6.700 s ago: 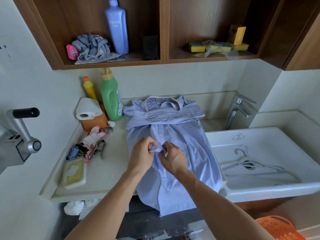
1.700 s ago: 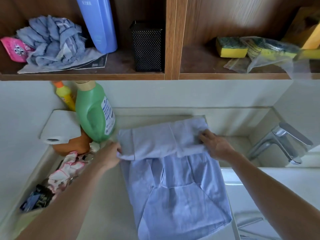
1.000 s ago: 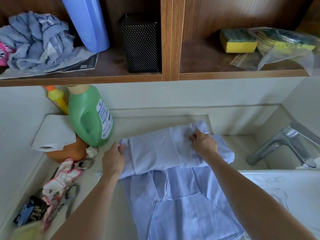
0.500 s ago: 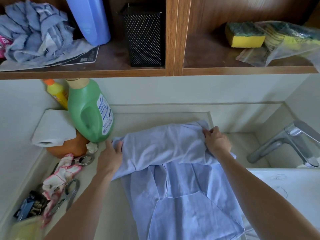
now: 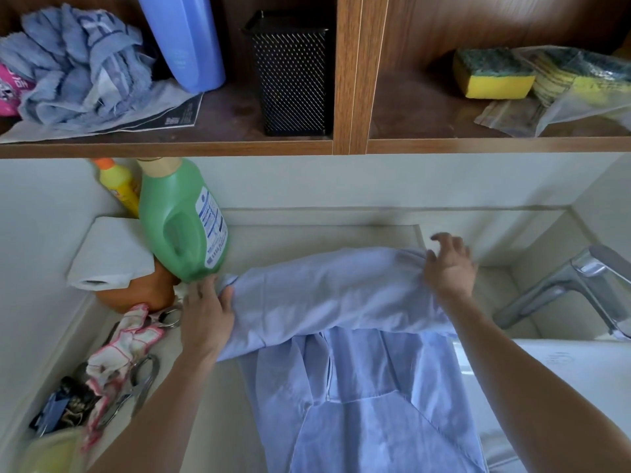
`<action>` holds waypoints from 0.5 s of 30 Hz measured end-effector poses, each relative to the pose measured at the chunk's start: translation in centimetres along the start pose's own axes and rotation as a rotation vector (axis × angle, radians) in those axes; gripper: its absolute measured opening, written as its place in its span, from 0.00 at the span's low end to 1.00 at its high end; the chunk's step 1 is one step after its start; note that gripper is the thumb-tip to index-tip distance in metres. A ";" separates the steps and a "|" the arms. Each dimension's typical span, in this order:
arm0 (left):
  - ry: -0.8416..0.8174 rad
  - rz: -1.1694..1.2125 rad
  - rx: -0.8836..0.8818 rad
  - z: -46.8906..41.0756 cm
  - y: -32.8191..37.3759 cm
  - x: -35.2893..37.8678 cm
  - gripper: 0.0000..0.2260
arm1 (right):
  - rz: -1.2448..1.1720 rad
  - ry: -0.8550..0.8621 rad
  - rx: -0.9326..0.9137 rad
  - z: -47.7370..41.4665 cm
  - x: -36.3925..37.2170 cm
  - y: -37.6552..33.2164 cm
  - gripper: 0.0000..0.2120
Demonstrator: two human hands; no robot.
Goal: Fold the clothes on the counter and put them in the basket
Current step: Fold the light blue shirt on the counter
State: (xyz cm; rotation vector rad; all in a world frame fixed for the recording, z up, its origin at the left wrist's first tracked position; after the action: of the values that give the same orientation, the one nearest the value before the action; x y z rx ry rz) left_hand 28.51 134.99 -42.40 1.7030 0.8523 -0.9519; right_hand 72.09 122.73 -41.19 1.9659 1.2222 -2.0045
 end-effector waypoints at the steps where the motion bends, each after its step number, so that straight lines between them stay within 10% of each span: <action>1: 0.064 -0.032 0.102 -0.2 1.2 -0.1 0.16 | -0.058 0.083 -0.167 1.0 -0.1 -2.2 0.17; 6: -0.176 -0.166 0.548 0.8 6.6 3.5 0.27 | 0.044 -0.133 -0.740 10.0 4.8 -9.4 0.24; 15: -0.493 -0.058 0.274 0.6 2.9 4.3 0.42 | 0.361 -0.375 -0.248 5.4 5.6 -1.3 0.38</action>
State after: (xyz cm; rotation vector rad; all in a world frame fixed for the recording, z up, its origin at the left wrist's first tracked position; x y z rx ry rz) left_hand 32.82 134.06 -45.16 1.5662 0.4595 -1.5043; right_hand 66.04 123.11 -46.18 1.4821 0.9017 -1.8259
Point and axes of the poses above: each hand's wrist, its own z-axis away from the middle knuckle, its own x-axis out of the palm, y = z × x, the point moved 3 cm from there along -z, towards the middle knuckle, and after that the axes turned 8 degrees about x, right-handed, at the moved point
